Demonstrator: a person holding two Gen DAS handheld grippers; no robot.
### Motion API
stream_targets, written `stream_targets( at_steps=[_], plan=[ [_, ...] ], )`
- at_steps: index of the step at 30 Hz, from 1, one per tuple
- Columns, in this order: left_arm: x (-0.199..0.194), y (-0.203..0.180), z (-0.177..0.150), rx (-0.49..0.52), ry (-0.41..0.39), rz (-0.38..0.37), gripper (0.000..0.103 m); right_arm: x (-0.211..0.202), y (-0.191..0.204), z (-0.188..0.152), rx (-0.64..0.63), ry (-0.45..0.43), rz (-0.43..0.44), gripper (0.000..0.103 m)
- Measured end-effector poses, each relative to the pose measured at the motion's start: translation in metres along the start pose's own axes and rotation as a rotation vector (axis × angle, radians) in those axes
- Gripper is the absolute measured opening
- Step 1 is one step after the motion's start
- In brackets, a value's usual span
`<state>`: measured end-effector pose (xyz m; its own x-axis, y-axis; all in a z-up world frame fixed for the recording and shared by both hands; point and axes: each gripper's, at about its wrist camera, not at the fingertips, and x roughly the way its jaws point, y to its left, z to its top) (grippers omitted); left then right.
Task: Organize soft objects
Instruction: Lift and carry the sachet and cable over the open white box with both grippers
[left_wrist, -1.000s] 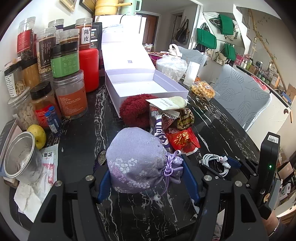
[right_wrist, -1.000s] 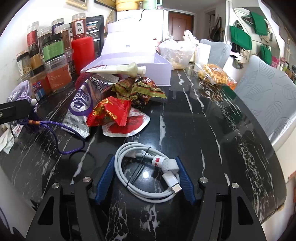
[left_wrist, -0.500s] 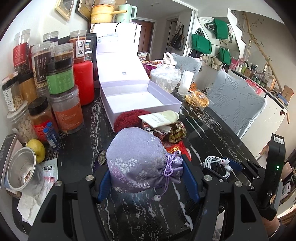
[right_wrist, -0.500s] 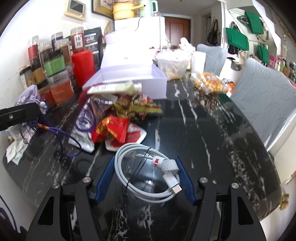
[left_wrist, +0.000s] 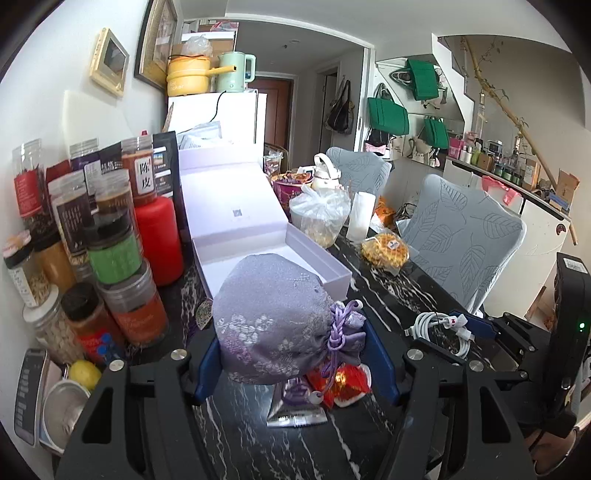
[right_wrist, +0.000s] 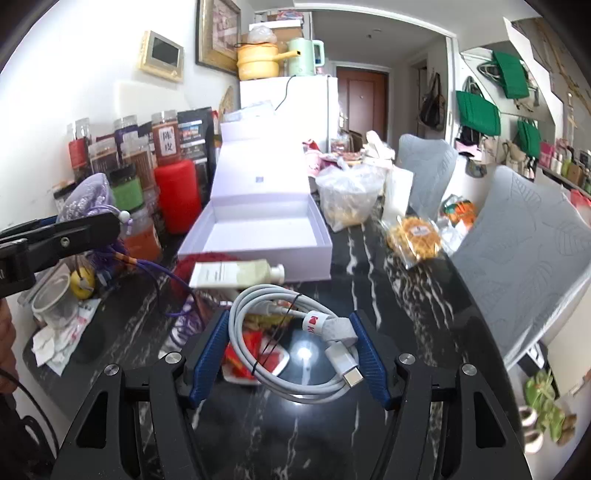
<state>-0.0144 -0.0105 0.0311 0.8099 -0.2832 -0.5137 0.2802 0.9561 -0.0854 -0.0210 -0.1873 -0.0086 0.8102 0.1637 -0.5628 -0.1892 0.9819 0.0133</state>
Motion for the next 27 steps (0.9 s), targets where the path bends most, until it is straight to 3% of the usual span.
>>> stream_targets(
  at_steps=[27],
  plan=[
    [0.066,0.031,0.098,0.043,-0.099,0.047,0.067,0.052,-0.012,0.113,-0.093,-0.131,0.051,0.066]
  ],
)
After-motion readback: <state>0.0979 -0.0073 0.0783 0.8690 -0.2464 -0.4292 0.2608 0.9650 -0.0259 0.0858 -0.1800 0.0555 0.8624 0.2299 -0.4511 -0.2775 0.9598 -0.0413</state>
